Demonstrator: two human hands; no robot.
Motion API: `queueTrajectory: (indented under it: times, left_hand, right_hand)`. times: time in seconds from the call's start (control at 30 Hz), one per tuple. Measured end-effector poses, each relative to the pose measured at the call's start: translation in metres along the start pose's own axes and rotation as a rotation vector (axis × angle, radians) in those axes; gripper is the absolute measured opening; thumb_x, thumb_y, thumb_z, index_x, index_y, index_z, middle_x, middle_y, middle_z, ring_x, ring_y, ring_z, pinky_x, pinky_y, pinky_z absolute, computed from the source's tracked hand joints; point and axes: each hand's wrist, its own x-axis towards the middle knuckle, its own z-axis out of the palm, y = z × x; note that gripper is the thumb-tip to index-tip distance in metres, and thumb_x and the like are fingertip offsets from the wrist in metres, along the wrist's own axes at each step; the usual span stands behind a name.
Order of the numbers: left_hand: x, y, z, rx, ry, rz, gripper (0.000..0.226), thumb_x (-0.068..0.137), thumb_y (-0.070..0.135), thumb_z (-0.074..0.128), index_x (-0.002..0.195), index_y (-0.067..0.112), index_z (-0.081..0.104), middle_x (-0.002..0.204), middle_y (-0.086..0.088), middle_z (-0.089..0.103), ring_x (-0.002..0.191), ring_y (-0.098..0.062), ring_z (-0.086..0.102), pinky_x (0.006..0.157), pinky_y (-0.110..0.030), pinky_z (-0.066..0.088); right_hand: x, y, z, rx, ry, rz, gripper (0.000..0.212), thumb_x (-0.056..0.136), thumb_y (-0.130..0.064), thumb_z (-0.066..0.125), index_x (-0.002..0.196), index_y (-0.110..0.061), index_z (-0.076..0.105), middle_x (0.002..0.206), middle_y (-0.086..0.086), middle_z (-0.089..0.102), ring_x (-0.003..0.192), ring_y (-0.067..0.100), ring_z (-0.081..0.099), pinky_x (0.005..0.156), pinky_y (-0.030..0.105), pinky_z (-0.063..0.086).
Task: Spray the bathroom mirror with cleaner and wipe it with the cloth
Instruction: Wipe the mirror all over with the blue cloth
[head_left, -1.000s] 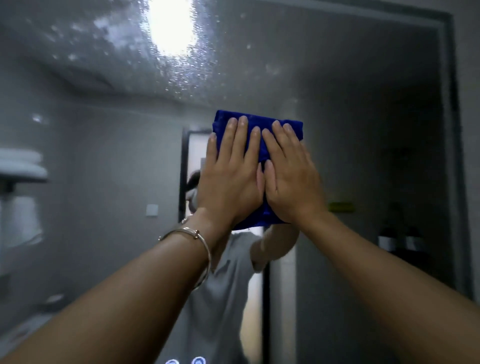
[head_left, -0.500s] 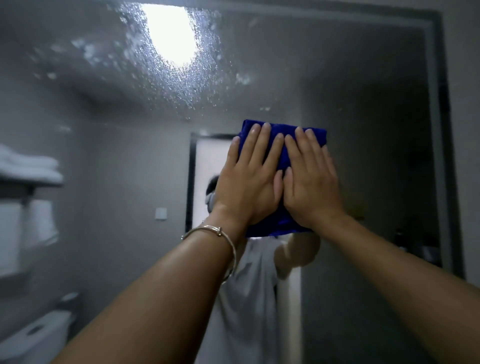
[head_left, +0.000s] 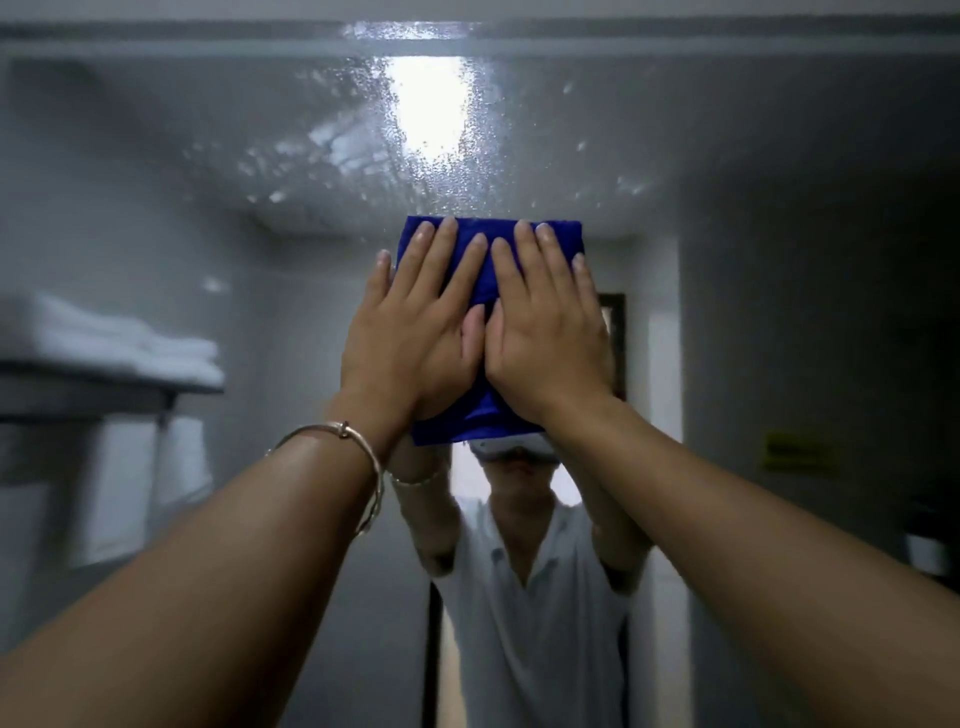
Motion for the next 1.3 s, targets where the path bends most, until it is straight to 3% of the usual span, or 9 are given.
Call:
queueTrajectory:
  times: [0.23, 0.47, 0.63, 0.83, 1.3]
  left_hand:
    - [-0.017, -0.049, 0.0, -0.035, 0.055, -0.039, 0.063, 0.091, 0.04, 0.016, 0.147, 0.015, 0.023, 0.154, -0.011, 0.021, 0.143, -0.026, 0.018, 0.112, -0.05, 0.015]
    - [-0.019, -0.042, 0.003, -0.035, 0.063, -0.027, 0.063, 0.092, 0.038, 0.016, 0.146, 0.007, 0.023, 0.153, -0.019, 0.021, 0.142, -0.034, 0.017, 0.112, -0.051, 0.013]
    - [-0.017, -0.02, 0.003, -0.1, 0.071, -0.076, 0.063, 0.093, 0.037, 0.017, 0.145, 0.002, 0.024, 0.151, -0.022, 0.021, 0.141, -0.038, 0.017, 0.111, -0.054, 0.014]
    - [-0.007, 0.031, 0.01, -0.103, 0.098, -0.022, 0.061, 0.092, 0.034, 0.022, 0.142, 0.0, 0.029, 0.149, -0.025, 0.026, 0.139, -0.041, 0.022, 0.109, -0.057, 0.018]
    - [0.05, 0.238, 0.028, -0.138, 0.141, 0.013, 0.058, 0.095, 0.035, 0.023, 0.144, 0.003, 0.027, 0.15, -0.022, 0.025, 0.141, -0.038, 0.019, 0.113, -0.052, 0.013]
  right_hand:
    - [0.01, -0.048, 0.019, -0.023, -0.011, -0.02, 0.068, 0.087, -0.036, 0.013, 0.145, -0.008, 0.034, 0.154, 0.012, 0.029, 0.145, 0.025, 0.019, 0.117, 0.042, 0.007]
    - [0.004, -0.044, 0.011, 0.005, -0.062, -0.027, 0.068, 0.088, -0.036, 0.009, 0.147, -0.009, 0.029, 0.156, 0.01, 0.023, 0.146, 0.023, 0.012, 0.117, 0.038, 0.001]
    - [0.005, -0.023, 0.001, -0.025, -0.179, -0.103, 0.058, 0.095, -0.032, 0.019, 0.15, -0.011, 0.021, 0.159, 0.007, 0.014, 0.147, 0.02, 0.006, 0.117, 0.035, -0.002]
    - [-0.012, 0.028, -0.013, -0.01, -0.102, -0.11, 0.062, 0.09, -0.032, 0.019, 0.145, -0.008, 0.036, 0.153, 0.011, 0.031, 0.144, 0.024, 0.022, 0.116, 0.039, 0.01]
    - [-0.051, 0.223, -0.093, -0.01, -0.081, -0.043, 0.054, 0.095, -0.024, 0.032, 0.147, -0.01, 0.031, 0.155, 0.008, 0.027, 0.145, 0.021, 0.017, 0.117, 0.036, 0.009]
